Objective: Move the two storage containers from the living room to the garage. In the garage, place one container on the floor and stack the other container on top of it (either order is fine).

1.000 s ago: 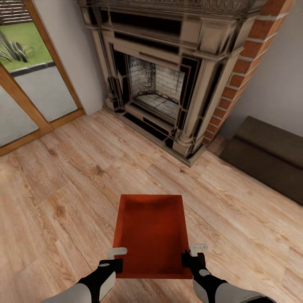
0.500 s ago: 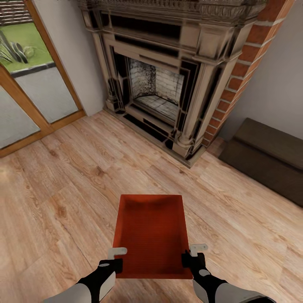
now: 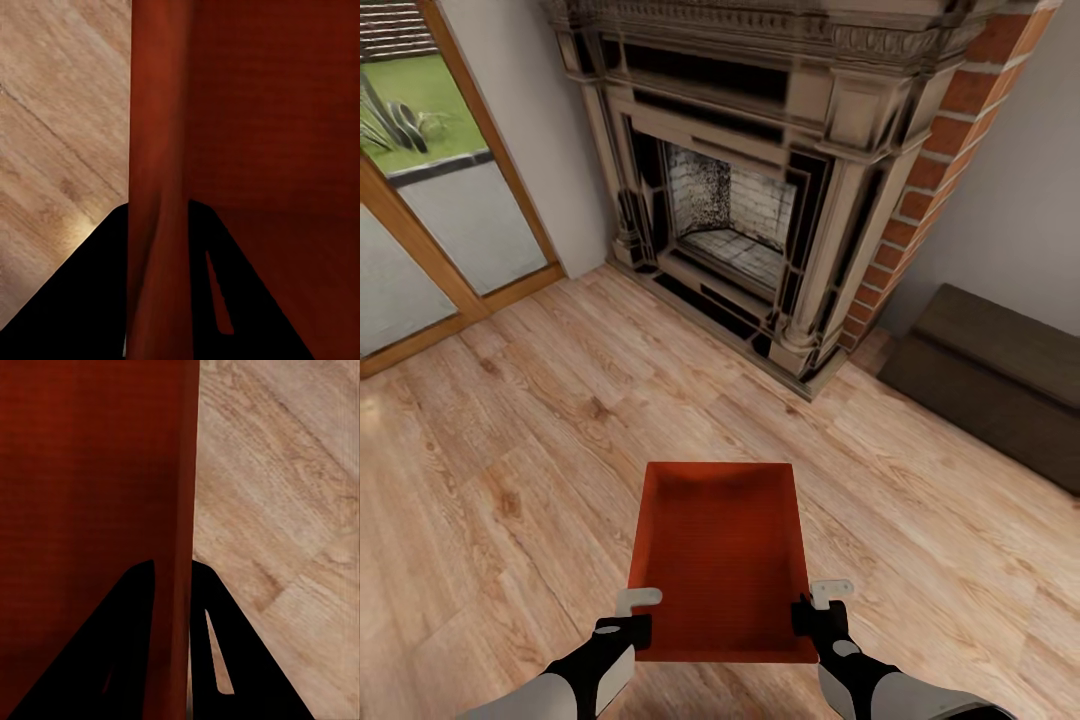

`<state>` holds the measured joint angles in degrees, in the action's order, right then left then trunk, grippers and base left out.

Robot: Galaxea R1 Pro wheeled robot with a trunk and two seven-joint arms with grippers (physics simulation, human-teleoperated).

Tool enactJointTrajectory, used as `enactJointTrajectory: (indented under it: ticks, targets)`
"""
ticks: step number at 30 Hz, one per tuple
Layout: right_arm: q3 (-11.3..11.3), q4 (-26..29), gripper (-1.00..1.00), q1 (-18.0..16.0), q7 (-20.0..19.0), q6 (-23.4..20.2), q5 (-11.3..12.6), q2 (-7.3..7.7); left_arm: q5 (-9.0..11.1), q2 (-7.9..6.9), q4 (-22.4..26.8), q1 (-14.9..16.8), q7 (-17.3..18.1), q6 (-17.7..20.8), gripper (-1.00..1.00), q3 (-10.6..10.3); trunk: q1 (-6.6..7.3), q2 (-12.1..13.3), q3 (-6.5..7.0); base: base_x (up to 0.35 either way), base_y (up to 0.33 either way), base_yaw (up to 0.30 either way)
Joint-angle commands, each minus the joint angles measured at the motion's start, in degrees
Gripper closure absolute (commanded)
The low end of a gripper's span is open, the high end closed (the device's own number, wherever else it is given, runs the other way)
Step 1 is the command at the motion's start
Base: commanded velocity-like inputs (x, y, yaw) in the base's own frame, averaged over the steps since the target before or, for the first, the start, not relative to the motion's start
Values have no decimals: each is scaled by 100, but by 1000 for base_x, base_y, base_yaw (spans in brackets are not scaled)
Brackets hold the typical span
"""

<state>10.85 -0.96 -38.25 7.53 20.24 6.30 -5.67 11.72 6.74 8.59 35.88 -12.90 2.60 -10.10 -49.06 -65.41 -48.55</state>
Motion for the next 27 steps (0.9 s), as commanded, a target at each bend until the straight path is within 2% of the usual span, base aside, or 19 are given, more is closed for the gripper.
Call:
enactJointTrajectory:
  ticks: [1, 27]
  targets:
    - [-109, 0, 100, -7, 11, 33, 82, 1, 14, -6, 2, -2, -72, 32, 100, 0, 22, 39, 16, 0, 0, 0]
    - [-109, 0, 100, -7, 11, 33, 82, -2, 14, -6, 2, -2, -72, 31, 100, 0, 594, 1082, 482, 0, 0, 0]
